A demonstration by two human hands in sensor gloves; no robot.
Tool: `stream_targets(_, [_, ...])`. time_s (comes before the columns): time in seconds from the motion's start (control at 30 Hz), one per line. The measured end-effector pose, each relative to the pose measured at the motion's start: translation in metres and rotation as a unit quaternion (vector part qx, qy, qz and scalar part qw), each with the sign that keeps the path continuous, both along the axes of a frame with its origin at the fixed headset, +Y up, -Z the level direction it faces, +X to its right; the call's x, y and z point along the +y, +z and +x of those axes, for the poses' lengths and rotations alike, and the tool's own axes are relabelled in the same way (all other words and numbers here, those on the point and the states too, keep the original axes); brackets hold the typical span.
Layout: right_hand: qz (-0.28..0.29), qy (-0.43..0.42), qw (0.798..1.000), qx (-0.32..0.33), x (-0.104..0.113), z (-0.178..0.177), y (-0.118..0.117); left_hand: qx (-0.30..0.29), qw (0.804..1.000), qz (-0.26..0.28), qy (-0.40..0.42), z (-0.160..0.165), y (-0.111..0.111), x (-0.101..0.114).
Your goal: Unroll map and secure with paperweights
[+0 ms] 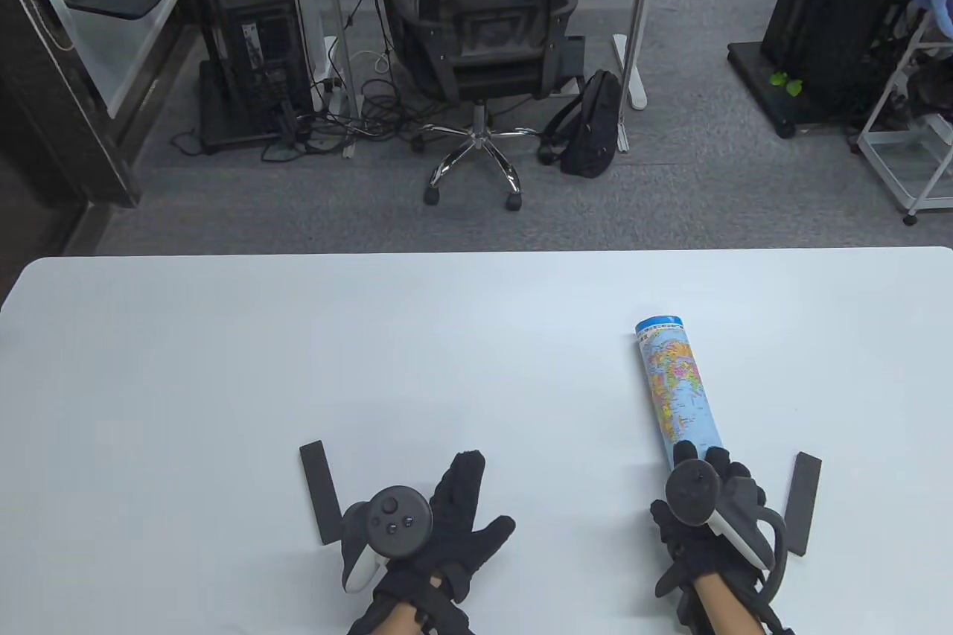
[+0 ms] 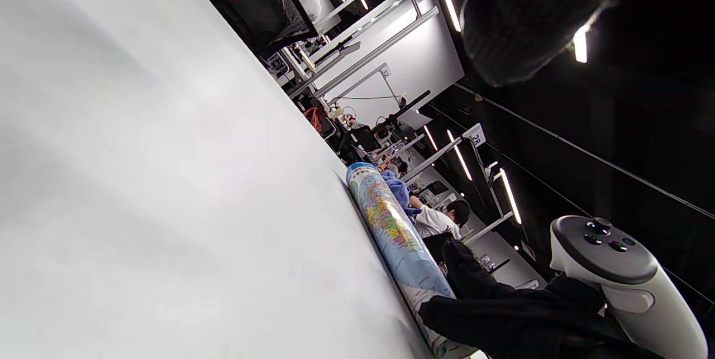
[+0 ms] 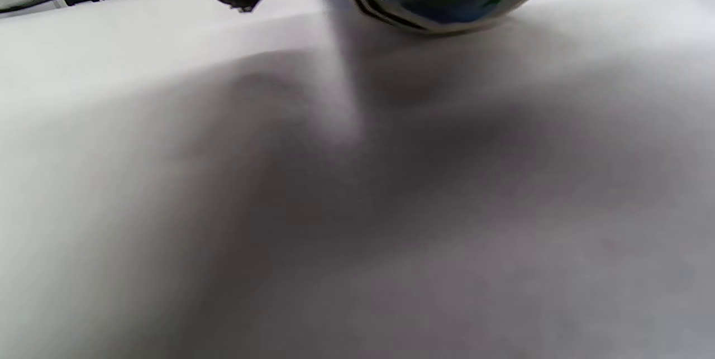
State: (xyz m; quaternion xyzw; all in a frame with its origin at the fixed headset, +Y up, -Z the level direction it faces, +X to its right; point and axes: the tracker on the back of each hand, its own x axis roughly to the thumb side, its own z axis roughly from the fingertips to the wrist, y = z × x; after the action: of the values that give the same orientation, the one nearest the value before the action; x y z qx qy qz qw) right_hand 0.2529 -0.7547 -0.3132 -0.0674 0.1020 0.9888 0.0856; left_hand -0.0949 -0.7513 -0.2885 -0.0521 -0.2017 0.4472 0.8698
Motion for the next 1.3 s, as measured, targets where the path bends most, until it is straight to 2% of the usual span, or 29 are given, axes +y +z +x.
stream_targets(0.1, [-0.009, 0.007, 1.0, -0.008, -0.006, 0.001, -0.003, 0.001, 1.0, -0.002, -0.003, 0.0, 0.0, 0.0])
stream_targets(0.37, [0.003, 0.056, 0.998, -0.003, -0.007, -0.006, -0.004, 0.001, 1.0, -0.007, -0.007, 0.0, 0.0, -0.001])
stream_targets(0.7, [0.04, 0.063, 0.997, -0.01, -0.001, -0.009, -0.004, 0.001, 1.0, -0.008, -0.005, 0.0, 0.0, -0.001])
stream_targets(0.97, [0.122, 0.034, 0.991, -0.048, 0.011, 0.001, 0.002, 0.003, 1.0, -0.006, -0.003, 0.0, 0.0, 0.0])
stream_targets(1.13, [0.152, 0.018, 0.987, -0.051, 0.02, 0.003, 0.006, 0.002, 1.0, -0.004, -0.002, 0.001, 0.0, 0.0])
stream_targets(1.3, [0.206, -0.023, 0.978, -0.037, 0.034, -0.001, 0.014, 0.007, 1.0, 0.008, 0.008, -0.001, 0.0, 0.001])
